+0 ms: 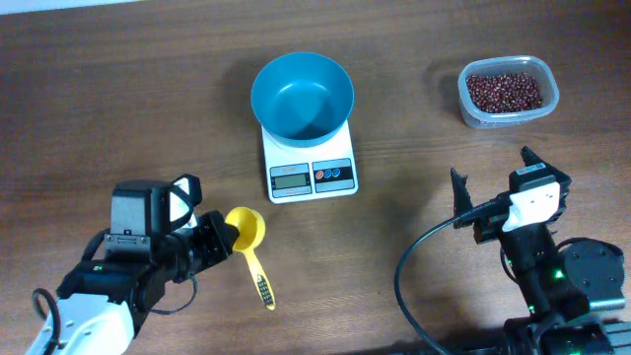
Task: Scoop item into bowl and weigh 50g on scale
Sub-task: 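Lift and rotate the yellow scoop with the left gripper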
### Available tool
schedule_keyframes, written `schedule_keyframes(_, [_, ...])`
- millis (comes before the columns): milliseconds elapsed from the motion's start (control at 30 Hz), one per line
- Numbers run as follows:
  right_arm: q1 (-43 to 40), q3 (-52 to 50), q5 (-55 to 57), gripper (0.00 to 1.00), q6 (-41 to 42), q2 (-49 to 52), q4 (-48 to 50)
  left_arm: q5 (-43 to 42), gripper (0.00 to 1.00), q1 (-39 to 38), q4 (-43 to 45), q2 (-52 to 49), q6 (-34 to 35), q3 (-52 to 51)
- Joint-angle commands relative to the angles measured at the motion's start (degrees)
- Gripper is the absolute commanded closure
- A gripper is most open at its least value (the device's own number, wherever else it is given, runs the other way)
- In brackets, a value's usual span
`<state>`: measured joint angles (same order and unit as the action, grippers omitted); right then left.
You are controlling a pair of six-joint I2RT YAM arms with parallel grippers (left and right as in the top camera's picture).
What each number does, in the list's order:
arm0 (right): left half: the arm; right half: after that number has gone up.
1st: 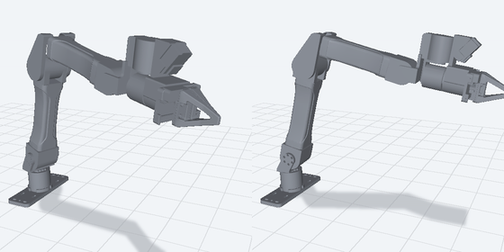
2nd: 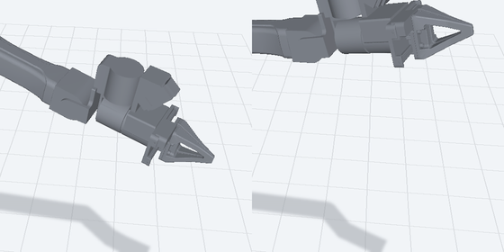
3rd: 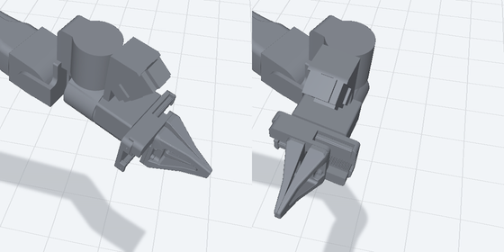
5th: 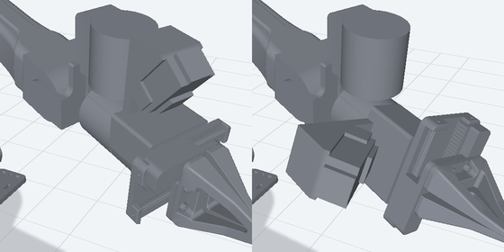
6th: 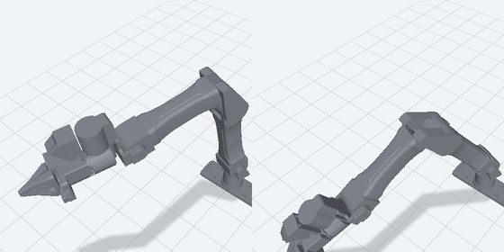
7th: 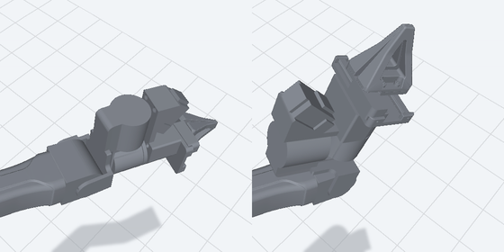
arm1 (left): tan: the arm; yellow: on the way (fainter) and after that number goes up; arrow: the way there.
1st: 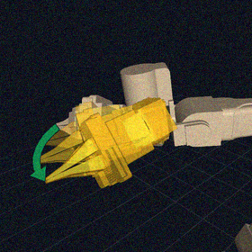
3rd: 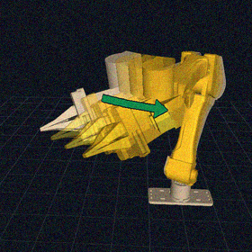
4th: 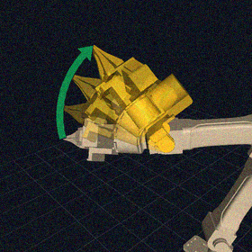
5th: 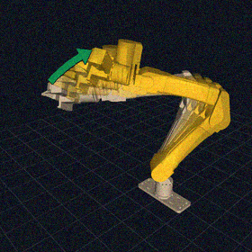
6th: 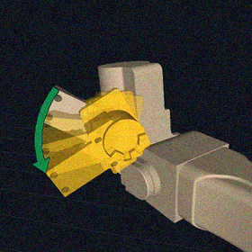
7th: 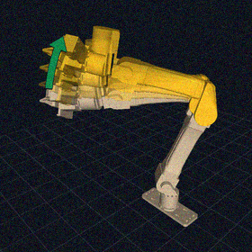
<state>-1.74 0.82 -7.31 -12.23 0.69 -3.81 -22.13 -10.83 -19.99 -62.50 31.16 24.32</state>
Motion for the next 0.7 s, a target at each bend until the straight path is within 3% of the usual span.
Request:
schedule_keyframes(0, [-0.11,-0.50,0.48,0.01,0.22,-0.26,-0.04,-2.03,1.00,0.24,-0.33,0.66,7.17,0.48])
schedule_keyframes(100, [-0.11,-0.50,0.48,0.01,0.22,-0.26,-0.04,0.96,1.00,0.24,-3.21,0.66,25.75,0.48])
schedule_keyframes(233, [-0.11,-0.50,0.48,0.01,0.24,-0.26,-0.04,1.84,1.00,0.24,-3.21,0.66,34.32,0.48])
schedule_keyframes(400, [-0.11,-0.50,0.48,0.01,0.22,-0.26,-0.04,4.15,1.00,0.24,-5.16,0.66,36.89,0.48])
schedule_keyframes(467, [-0.11,-0.50,0.48,0.01,0.22,-0.26,-0.04,7.56,1.00,0.24,-10.38,0.66,42.62,0.48])
schedule_keyframes(667, [-0.11,-0.50,0.48,0.01,0.24,-0.26,-0.04,10.69,1.00,0.24,-12.96,3.08,39.21,3.41])
